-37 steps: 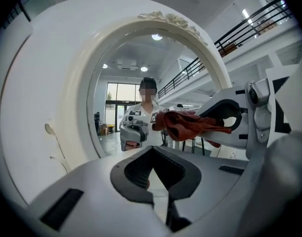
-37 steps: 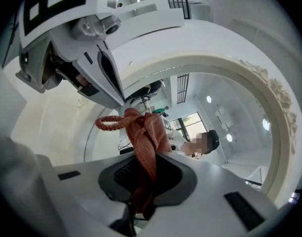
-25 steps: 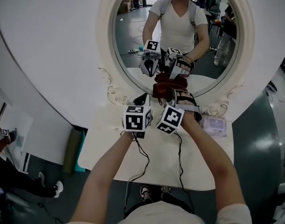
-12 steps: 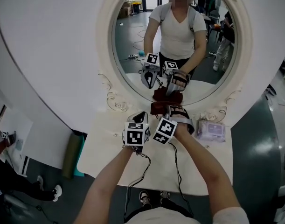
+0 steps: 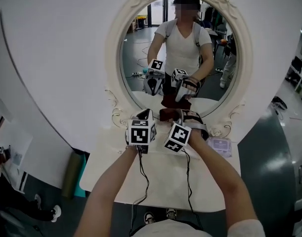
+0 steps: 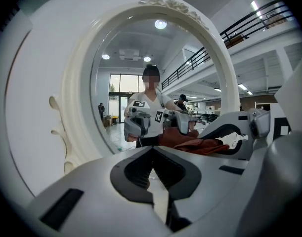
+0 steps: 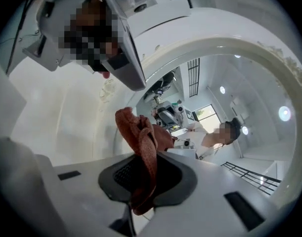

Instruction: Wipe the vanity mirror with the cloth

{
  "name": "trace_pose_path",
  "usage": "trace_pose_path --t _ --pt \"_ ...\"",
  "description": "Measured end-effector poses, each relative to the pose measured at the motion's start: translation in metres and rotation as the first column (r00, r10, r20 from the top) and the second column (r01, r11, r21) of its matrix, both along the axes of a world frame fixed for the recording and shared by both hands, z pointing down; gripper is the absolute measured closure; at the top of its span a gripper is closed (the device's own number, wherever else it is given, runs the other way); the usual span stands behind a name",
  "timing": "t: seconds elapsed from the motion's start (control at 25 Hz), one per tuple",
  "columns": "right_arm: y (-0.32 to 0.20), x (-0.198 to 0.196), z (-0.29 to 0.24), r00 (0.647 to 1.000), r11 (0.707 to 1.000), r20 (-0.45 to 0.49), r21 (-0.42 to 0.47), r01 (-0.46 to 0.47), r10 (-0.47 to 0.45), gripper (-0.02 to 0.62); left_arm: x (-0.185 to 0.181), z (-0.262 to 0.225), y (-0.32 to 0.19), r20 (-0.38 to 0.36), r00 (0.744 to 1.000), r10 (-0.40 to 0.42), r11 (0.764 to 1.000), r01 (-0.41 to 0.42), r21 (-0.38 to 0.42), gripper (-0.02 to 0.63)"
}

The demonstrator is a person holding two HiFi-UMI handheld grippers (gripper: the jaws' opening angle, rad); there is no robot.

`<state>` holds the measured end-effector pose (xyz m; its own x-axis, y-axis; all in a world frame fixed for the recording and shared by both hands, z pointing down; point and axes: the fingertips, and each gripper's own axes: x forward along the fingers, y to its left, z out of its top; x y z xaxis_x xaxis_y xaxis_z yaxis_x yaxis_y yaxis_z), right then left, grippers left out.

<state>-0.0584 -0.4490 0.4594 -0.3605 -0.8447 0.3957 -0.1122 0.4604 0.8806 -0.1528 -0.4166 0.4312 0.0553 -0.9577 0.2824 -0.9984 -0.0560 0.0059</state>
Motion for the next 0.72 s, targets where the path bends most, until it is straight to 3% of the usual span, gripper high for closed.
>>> trace_pose_path --t 0.2,0.36,0.52,0.72 --pt "-0.005 0.009 -0.087 0.999 0.993 0.043 0.118 0.000 -0.005 0.534 0.017 -0.085 -0.019 0.034 0.999 0.036 0.992 -0.039 0.120 0.595" --pt "-0.008 0.019 -0.173 0.997 0.968 0.075 0.250 -0.011 -0.008 0.534 0.028 -0.147 -0.031 0.022 0.999 0.049 0.981 -0.052 0.187 0.595" --pt "-0.006 0.033 -0.259 0.995 0.918 0.100 0.396 -0.029 -0.011 0.534 0.033 -0.217 -0.038 0.045 0.998 0.038 0.962 -0.049 0.269 0.595" --pt "0.002 0.053 -0.353 0.992 0.828 0.124 0.557 -0.071 0.002 0.534 0.049 -0.286 -0.033 0.085 0.995 0.062 0.930 -0.088 0.356 0.595"
